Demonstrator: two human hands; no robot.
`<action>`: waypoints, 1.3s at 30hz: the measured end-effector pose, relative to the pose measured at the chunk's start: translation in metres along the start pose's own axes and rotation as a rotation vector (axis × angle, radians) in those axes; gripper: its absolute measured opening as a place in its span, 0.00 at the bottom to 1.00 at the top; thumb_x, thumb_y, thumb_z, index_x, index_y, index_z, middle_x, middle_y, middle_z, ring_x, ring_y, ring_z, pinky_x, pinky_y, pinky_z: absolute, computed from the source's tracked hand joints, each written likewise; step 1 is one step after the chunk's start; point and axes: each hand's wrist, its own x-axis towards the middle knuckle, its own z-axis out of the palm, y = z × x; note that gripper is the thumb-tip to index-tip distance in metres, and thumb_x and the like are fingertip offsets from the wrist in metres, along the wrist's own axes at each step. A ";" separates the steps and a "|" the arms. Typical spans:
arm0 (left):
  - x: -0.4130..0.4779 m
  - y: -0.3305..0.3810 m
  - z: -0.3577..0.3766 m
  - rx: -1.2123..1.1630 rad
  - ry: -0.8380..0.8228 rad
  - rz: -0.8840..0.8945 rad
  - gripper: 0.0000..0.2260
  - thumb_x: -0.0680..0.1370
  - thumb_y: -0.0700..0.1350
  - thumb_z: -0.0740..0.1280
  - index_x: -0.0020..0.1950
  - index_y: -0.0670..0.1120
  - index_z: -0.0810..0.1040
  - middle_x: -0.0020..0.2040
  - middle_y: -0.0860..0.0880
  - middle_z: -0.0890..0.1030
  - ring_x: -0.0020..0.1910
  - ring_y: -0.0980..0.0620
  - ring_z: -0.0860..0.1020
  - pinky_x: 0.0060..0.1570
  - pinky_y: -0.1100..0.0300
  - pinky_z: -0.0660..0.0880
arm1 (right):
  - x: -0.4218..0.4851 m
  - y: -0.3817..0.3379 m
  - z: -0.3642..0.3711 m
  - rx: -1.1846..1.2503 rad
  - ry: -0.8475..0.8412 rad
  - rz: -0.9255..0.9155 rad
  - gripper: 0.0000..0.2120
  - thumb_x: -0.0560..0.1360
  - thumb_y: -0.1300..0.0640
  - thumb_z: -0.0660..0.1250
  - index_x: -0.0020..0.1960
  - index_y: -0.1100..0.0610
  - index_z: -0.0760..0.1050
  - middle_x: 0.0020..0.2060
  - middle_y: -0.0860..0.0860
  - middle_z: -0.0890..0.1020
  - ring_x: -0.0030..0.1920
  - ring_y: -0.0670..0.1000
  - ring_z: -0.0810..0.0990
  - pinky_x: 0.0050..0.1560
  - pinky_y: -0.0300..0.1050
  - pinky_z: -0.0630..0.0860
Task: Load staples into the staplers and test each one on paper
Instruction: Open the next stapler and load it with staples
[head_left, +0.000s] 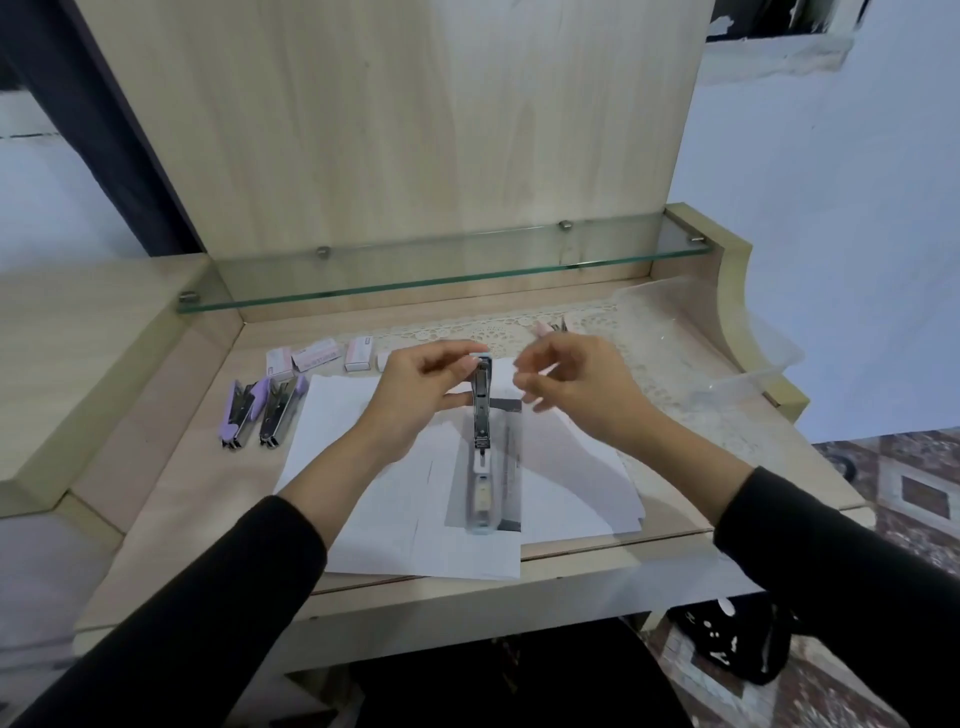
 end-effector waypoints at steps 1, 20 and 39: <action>0.002 0.001 0.003 0.032 -0.007 -0.001 0.07 0.76 0.34 0.63 0.50 0.41 0.79 0.41 0.49 0.81 0.38 0.58 0.80 0.40 0.65 0.79 | 0.006 -0.002 0.000 0.020 0.018 -0.009 0.07 0.70 0.63 0.70 0.46 0.54 0.76 0.39 0.53 0.81 0.36 0.55 0.82 0.40 0.46 0.81; -0.032 -0.017 -0.004 1.091 -0.180 0.014 0.17 0.67 0.54 0.73 0.53 0.53 0.78 0.46 0.57 0.77 0.47 0.55 0.75 0.46 0.60 0.72 | 0.006 0.022 -0.014 -0.228 0.030 0.070 0.11 0.72 0.68 0.64 0.52 0.61 0.80 0.36 0.56 0.81 0.27 0.41 0.78 0.40 0.35 0.77; -0.012 -0.024 0.016 1.122 -0.428 0.398 0.15 0.74 0.44 0.69 0.60 0.54 0.77 0.54 0.51 0.80 0.54 0.50 0.74 0.53 0.55 0.71 | -0.025 0.052 -0.018 -0.472 -0.115 -0.041 0.06 0.67 0.56 0.74 0.44 0.55 0.83 0.35 0.41 0.76 0.33 0.33 0.72 0.34 0.27 0.63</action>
